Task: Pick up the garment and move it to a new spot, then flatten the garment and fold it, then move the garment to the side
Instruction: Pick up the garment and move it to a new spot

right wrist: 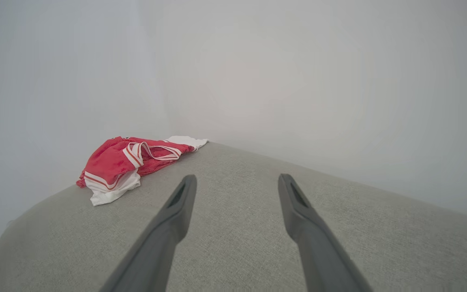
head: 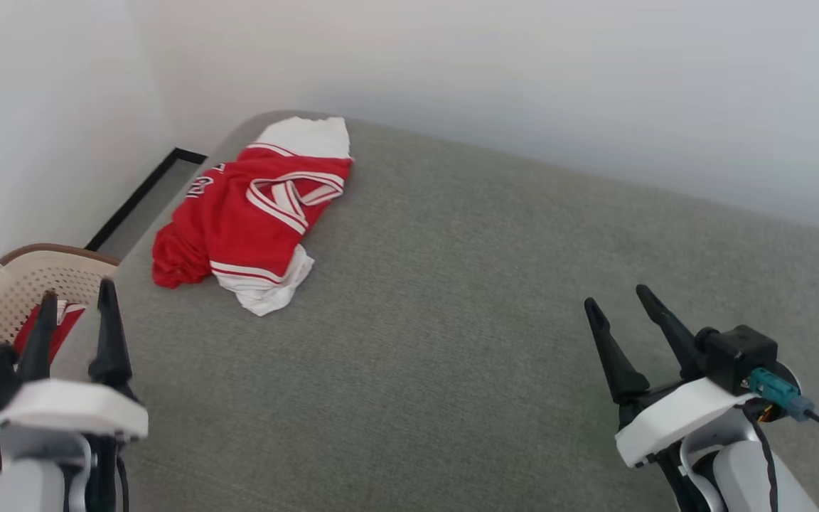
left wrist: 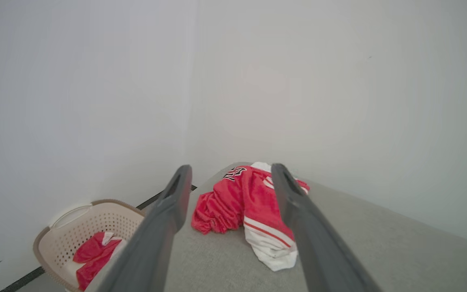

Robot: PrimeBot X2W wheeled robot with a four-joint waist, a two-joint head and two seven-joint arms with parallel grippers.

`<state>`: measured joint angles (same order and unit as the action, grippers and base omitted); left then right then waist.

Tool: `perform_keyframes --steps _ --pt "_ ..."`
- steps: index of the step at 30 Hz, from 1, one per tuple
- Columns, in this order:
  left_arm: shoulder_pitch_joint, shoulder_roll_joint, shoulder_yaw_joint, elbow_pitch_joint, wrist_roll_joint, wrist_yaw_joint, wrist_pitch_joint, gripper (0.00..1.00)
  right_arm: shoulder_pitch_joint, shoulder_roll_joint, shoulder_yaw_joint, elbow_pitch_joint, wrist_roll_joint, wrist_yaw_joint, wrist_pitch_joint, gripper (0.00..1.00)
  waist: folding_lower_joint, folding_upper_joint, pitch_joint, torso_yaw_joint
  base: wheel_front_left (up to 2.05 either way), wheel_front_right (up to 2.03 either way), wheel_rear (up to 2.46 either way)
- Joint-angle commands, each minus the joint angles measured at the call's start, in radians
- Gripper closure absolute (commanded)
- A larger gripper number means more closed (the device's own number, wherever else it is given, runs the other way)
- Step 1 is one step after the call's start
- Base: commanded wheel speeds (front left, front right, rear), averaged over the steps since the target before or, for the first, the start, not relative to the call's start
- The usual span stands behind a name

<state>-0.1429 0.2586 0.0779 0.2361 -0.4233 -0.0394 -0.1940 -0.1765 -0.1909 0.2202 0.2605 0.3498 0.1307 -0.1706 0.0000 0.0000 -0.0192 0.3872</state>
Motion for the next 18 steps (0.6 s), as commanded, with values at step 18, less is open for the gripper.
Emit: perform_keyframes --steps 18 --pt "-0.571 0.156 -0.089 0.564 -0.110 -0.090 0.103 0.00 -0.121 -0.047 -0.026 -0.135 -0.064 0.000 0.081 0.00 0.0000 0.0000 0.280 -0.168 0.00 0.00 0.00"
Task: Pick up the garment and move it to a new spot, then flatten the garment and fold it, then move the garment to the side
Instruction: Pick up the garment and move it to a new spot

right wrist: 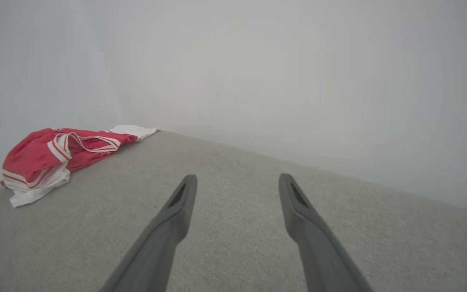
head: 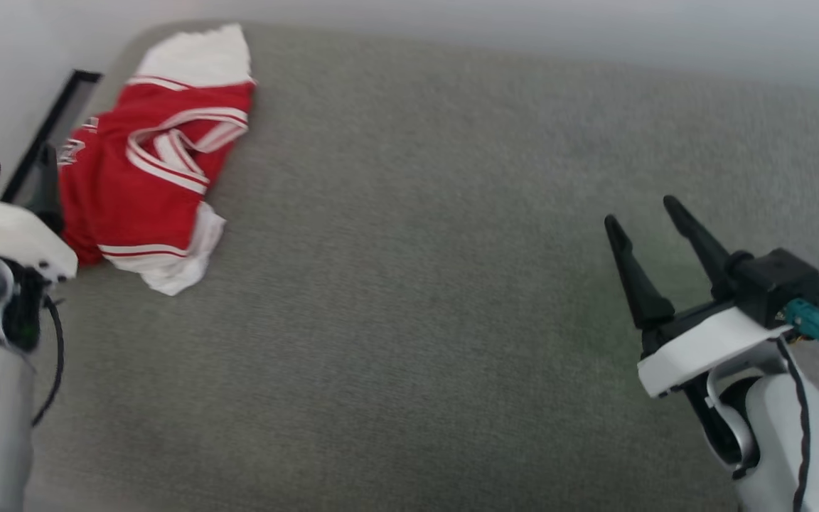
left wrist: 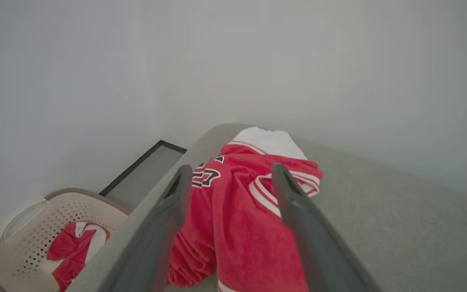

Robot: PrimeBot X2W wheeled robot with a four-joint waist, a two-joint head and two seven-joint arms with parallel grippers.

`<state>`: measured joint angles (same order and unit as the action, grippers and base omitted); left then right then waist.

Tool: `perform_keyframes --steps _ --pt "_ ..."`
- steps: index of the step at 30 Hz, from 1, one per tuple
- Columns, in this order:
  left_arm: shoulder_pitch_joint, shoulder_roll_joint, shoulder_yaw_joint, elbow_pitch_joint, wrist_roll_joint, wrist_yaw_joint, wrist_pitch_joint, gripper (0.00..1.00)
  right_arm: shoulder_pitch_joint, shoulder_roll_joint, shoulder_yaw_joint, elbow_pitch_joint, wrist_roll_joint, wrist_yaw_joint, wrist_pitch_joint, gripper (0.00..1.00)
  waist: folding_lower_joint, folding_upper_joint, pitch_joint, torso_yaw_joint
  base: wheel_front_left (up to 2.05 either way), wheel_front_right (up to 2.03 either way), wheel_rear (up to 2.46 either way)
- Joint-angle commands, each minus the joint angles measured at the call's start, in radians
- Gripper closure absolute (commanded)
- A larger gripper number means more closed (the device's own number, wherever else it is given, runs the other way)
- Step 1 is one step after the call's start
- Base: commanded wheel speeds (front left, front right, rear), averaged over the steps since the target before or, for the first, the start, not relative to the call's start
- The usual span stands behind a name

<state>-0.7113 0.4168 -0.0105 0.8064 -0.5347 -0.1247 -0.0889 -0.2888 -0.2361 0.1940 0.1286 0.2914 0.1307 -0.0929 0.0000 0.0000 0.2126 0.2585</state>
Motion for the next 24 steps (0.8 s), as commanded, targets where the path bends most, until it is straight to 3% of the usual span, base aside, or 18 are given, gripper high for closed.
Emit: perform_keyframes --steps 1,13,19,24 --pt "-0.034 0.006 -0.014 0.028 -0.004 -0.005 0.023 0.00 -0.015 -0.004 0.000 -0.013 -0.007 0.000 0.007 0.00 0.0000 0.0000 0.066 -0.048 0.00 0.00 0.00" --pt "-0.277 0.053 -0.055 0.393 -0.098 -0.005 0.339 0.00 -0.069 -0.012 -0.002 -0.096 -0.033 0.000 0.049 0.00 0.0000 0.0000 0.207 -0.129 0.00 0.00 0.00" --pt "-0.312 0.055 -0.077 0.459 -0.097 0.012 0.473 0.00 -0.074 -0.005 -0.006 -0.118 -0.042 0.000 0.056 0.00 0.0000 0.0000 0.251 -0.158 0.00 0.00 0.00" --pt "-0.278 0.019 -0.083 0.488 -0.115 0.025 0.567 0.00 -0.073 0.003 -0.010 -0.121 -0.050 0.000 0.054 0.00 0.0000 0.0000 0.265 -0.169 0.00 0.00 0.00"
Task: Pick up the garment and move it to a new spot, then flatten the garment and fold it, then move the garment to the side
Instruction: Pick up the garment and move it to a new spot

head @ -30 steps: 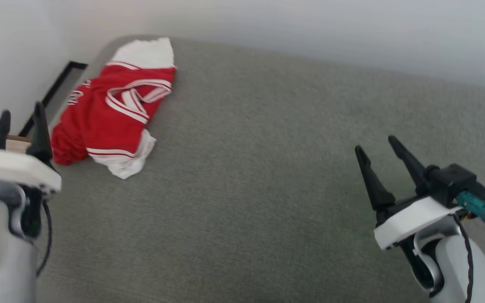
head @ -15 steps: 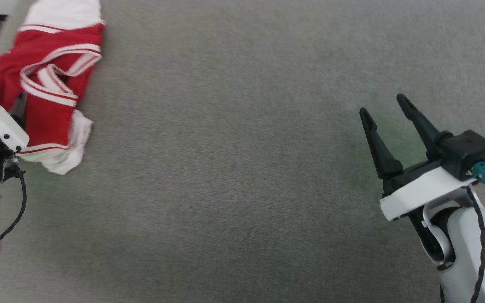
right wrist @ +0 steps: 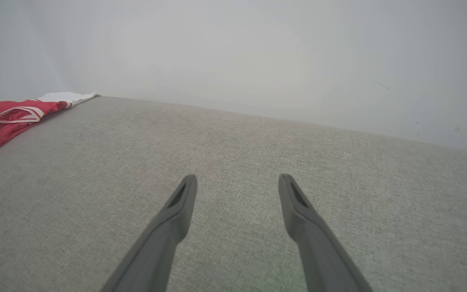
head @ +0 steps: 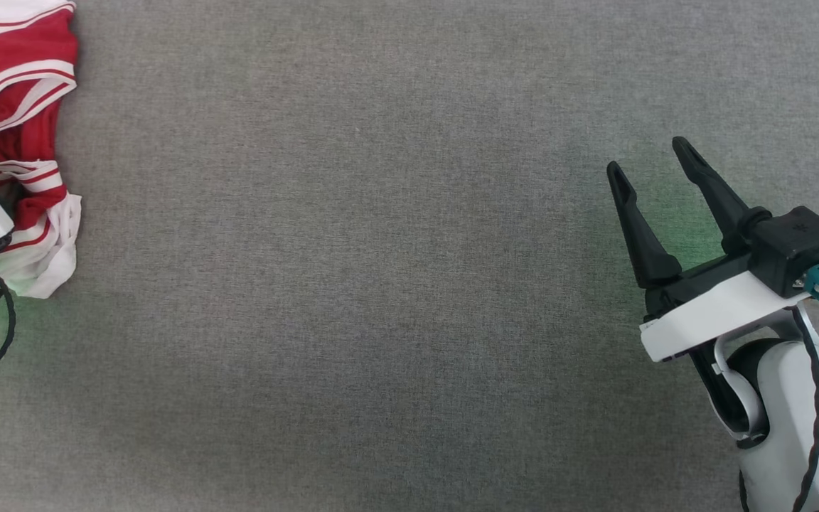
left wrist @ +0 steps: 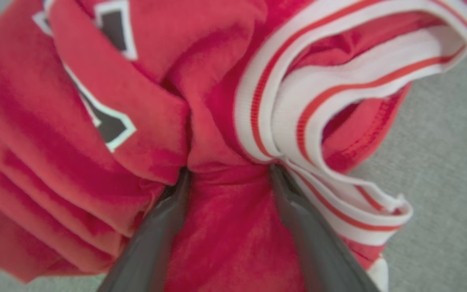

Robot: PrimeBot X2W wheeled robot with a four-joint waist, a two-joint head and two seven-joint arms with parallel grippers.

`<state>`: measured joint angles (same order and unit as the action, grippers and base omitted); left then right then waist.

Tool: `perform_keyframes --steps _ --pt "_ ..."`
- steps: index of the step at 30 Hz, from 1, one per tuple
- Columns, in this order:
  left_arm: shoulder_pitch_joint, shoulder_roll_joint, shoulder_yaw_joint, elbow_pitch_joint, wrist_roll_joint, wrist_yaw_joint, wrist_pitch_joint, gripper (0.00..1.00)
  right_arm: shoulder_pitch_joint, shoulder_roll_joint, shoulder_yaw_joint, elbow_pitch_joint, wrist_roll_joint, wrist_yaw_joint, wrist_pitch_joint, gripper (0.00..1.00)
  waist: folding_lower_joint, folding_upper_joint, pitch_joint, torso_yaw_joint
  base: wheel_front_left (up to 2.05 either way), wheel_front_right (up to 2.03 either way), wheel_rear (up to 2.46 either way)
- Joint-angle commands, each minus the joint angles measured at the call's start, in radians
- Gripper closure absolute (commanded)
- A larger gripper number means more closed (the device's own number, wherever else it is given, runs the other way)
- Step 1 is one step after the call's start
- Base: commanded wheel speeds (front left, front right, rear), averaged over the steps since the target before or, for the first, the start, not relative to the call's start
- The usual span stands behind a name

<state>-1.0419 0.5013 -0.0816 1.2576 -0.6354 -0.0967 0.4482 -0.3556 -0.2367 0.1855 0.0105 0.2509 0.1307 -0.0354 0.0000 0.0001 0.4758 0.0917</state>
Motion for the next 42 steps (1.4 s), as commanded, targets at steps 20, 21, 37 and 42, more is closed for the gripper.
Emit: perform_keyframes --steps 20,21,37,42 --pt "-0.085 0.087 -0.055 -0.062 0.028 -0.029 -0.267 1.00 0.034 0.032 -0.049 0.056 0.012 0.000 -0.047 0.00 0.0000 -0.0001 -0.160 0.056 0.00 0.00 0.00" --pt "-0.085 0.087 -0.055 -0.062 0.028 -0.029 -0.267 1.00 0.034 0.032 -0.049 0.056 0.012 0.000 -0.047 0.00 0.0000 -0.0001 -0.160 0.056 0.00 0.00 0.00" --pt "-0.135 0.160 -0.270 -0.375 -0.024 -0.034 -0.229 1.00 0.103 0.074 -0.083 0.106 0.040 0.000 -0.093 0.00 0.0000 -0.0001 -0.335 0.100 0.00 0.00 0.00" --pt "-0.093 0.188 -0.325 -0.552 -0.098 -0.034 -0.123 1.00 0.120 0.087 -0.114 0.113 0.044 0.000 -0.112 0.00 0.0000 -0.0001 -0.364 0.071 0.00 0.00 0.00"
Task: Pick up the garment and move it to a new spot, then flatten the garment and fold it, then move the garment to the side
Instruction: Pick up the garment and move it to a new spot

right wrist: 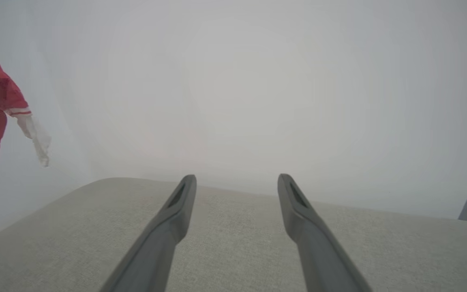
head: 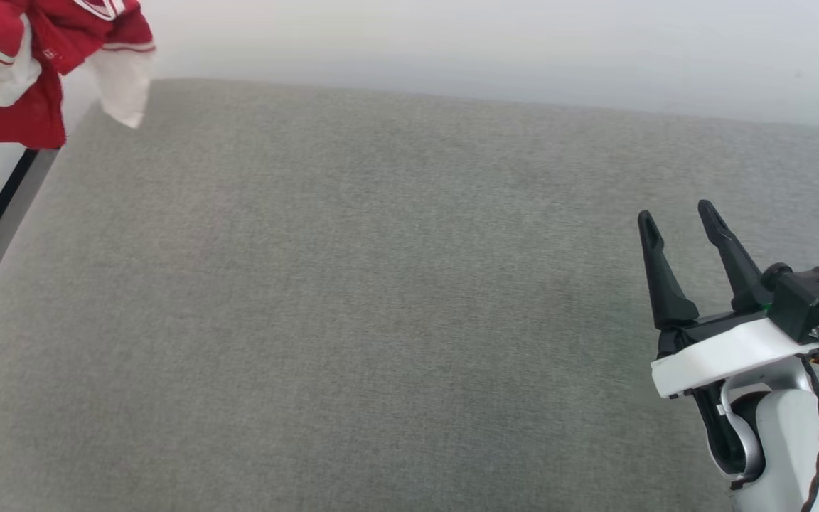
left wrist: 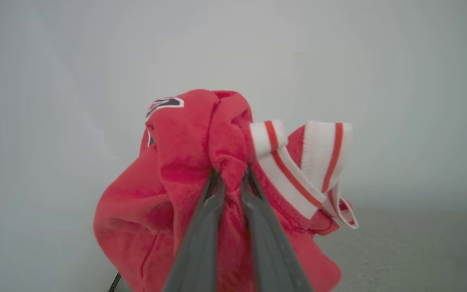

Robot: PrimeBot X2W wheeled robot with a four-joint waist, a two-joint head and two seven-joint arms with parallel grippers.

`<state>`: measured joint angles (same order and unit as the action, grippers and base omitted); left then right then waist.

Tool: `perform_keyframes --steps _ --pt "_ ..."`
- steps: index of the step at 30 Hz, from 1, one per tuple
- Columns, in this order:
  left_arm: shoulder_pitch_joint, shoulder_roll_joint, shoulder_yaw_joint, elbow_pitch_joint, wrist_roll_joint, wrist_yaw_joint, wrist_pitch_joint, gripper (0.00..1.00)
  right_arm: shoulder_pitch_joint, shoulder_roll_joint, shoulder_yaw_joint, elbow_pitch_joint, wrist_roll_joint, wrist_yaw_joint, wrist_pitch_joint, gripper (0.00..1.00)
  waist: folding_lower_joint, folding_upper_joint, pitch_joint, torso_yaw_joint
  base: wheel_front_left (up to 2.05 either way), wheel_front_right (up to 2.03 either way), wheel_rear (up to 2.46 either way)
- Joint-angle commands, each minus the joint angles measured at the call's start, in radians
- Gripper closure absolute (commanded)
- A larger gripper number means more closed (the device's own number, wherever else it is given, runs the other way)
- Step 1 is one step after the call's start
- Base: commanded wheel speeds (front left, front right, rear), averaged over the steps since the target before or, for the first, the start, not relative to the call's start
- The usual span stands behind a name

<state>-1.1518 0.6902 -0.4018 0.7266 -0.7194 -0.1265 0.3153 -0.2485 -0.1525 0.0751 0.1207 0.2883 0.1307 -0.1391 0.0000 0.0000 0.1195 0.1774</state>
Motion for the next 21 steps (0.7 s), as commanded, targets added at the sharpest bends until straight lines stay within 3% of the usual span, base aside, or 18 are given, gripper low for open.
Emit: perform_keyframes --steps 1,5,9,21 --pt "0.024 0.001 -0.013 -0.057 -0.026 -0.004 0.028 1.00 0.014 0.003 -0.012 0.003 0.005 0.000 -0.012 0.00 0.0000 0.0000 -0.011 -0.023 0.00 0.00 0.00" --pt "0.065 0.016 -0.033 -0.189 -0.065 -0.002 0.094 1.00 0.024 0.011 -0.045 0.002 -0.002 0.000 -0.023 0.00 0.0000 0.0000 -0.022 -0.067 0.00 0.00 0.00" --pt "0.110 0.011 -0.045 -0.338 -0.086 0.028 0.161 1.00 0.038 0.019 -0.085 0.004 -0.012 0.000 -0.032 0.00 0.0000 0.0000 -0.025 -0.121 0.00 0.00 0.00" --pt "0.258 -0.029 -0.131 -0.743 -0.143 0.159 0.364 1.00 0.063 0.049 -0.162 0.015 -0.033 0.000 -0.050 0.00 0.0000 0.0000 -0.010 -0.308 0.00 0.00 0.00"
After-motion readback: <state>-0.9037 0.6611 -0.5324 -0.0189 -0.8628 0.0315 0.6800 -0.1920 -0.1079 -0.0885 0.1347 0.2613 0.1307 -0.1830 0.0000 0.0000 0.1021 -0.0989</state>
